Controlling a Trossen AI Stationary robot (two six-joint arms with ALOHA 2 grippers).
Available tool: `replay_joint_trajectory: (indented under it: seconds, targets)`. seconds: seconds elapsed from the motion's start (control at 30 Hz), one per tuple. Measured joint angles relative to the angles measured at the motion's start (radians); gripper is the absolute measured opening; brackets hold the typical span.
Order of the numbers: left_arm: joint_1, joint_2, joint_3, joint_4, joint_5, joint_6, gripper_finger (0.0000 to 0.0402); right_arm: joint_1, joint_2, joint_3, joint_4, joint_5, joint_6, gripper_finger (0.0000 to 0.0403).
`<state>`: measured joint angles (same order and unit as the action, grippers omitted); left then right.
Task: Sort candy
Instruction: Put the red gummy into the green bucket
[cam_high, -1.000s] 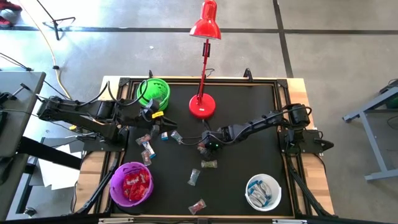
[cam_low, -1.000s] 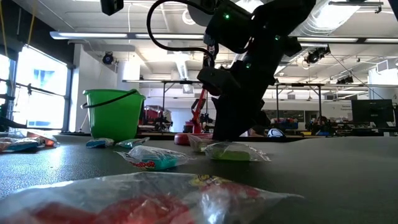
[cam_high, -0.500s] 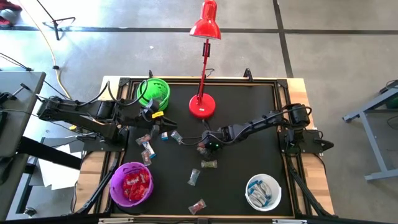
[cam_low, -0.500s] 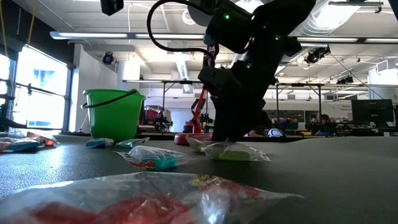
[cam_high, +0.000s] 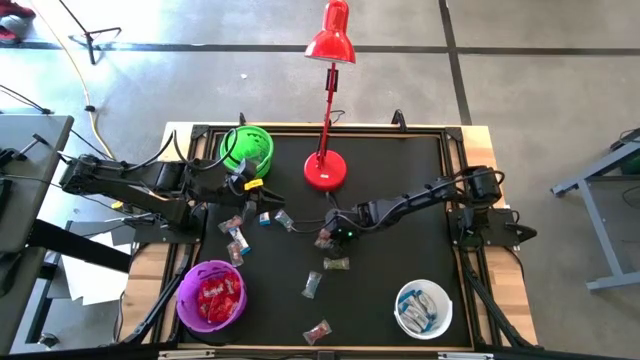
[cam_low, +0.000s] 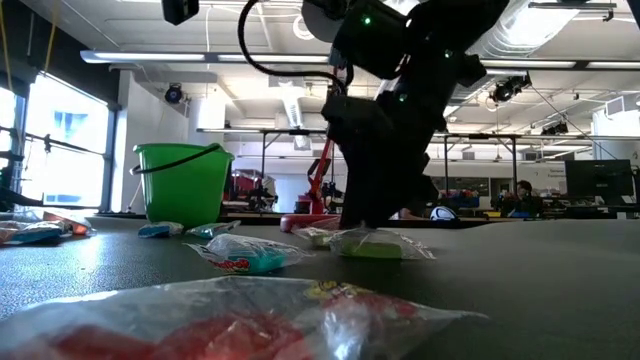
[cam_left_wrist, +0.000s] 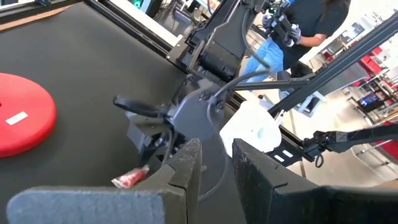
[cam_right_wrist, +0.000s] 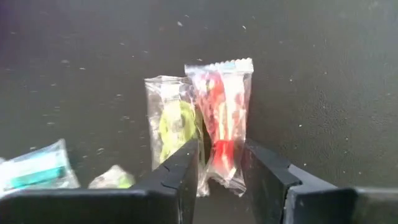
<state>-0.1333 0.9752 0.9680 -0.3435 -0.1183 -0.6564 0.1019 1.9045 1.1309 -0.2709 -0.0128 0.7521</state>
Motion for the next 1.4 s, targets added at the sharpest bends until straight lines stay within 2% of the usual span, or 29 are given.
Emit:
replay_joint_trajectory:
  seconds: [0.9, 1.4]
  targets:
    - [0.0, 0.0, 0.0, -0.003, 0.0, 0.026, 0.0076, -0.031, -0.021, 0.0, -0.101, 0.004, -0.019, 0.0114]
    - [0.0, 0.0, 0.0, -0.003, 0.0, 0.04, 0.0076, -0.03, 0.002, 0.0, -0.097, 0.023, -0.008, 0.0114]
